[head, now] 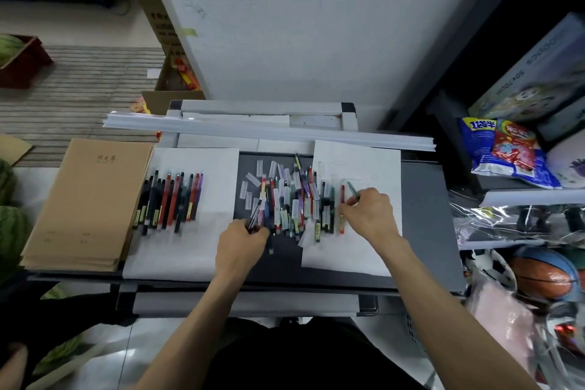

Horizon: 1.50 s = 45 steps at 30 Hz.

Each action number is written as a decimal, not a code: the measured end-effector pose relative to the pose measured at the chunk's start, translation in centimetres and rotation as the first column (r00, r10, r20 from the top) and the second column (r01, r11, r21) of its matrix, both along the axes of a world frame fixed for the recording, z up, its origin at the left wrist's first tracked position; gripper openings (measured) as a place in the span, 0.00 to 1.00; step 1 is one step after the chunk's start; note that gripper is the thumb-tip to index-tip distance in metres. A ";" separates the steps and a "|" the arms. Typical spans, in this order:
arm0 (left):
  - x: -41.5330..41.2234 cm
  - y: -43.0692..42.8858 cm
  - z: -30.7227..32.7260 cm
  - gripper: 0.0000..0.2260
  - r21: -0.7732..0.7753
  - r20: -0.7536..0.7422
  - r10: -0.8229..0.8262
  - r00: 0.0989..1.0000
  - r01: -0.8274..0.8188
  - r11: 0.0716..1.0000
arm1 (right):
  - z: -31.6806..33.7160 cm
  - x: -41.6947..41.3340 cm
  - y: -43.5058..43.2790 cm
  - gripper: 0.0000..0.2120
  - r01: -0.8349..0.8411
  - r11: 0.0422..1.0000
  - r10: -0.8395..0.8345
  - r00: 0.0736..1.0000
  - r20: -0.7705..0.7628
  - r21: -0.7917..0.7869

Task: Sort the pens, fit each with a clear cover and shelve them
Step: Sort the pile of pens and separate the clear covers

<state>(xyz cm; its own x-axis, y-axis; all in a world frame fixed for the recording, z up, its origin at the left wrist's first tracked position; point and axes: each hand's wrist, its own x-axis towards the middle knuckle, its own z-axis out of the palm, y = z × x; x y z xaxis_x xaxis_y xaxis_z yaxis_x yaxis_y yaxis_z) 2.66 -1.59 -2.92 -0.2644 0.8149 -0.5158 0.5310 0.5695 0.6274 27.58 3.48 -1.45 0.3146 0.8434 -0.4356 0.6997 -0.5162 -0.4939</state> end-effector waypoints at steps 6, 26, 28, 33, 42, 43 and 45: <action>0.3 0.1 0.2 0.12 -0.015 0.006 -0.006 1.000 0.006 1.000 | -0.8 -0.8 0.7 0.15 -0.040 0.999 0.040 0.997 0.069 -0.011; -0.5 0.3 -0.1 0.14 0.008 0.049 0.059 0.997 -0.060 0.998 | 1.0 0.9 0.1 0.15 0.098 0.995 -0.103 0.958 -0.269 -0.032; -0.4 0.3 -0.2 0.14 0.007 0.049 0.066 0.997 -0.067 0.998 | 0.7 0.3 0.0 0.14 0.044 0.996 -0.063 0.954 -0.294 -0.071; -0.2 0.4 -0.3 0.12 0.002 0.056 0.081 0.995 -0.082 0.997 | -0.8 -1.6 -0.2 0.10 -0.026 0.997 0.010 0.978 -0.210 -0.072; -0.2 0.4 -0.3 0.08 -0.005 -0.030 0.054 0.998 -0.054 0.999 | -0.2 -2.9 0.5 0.10 -0.087 0.994 0.092 0.994 0.060 -0.069; -0.1 0.4 -0.3 0.07 -0.004 -0.043 0.046 0.998 -0.046 0.999 | -0.3 -2.9 0.7 0.10 -0.071 0.995 0.074 0.996 0.048 -0.066; 0.2 0.4 -0.3 0.09 -0.008 -0.066 0.035 0.997 -0.036 0.999 | -0.3 -3.1 0.8 0.11 -0.036 0.997 0.037 0.999 0.016 -0.070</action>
<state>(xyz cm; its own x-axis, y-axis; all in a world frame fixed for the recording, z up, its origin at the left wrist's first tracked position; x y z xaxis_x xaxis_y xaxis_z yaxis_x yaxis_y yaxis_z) 2.89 -1.19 -3.18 -0.3266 0.7999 -0.5036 0.5502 0.5941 0.5868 24.50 4.31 -1.80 0.2920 0.8223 -0.4884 0.7267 -0.5227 -0.4457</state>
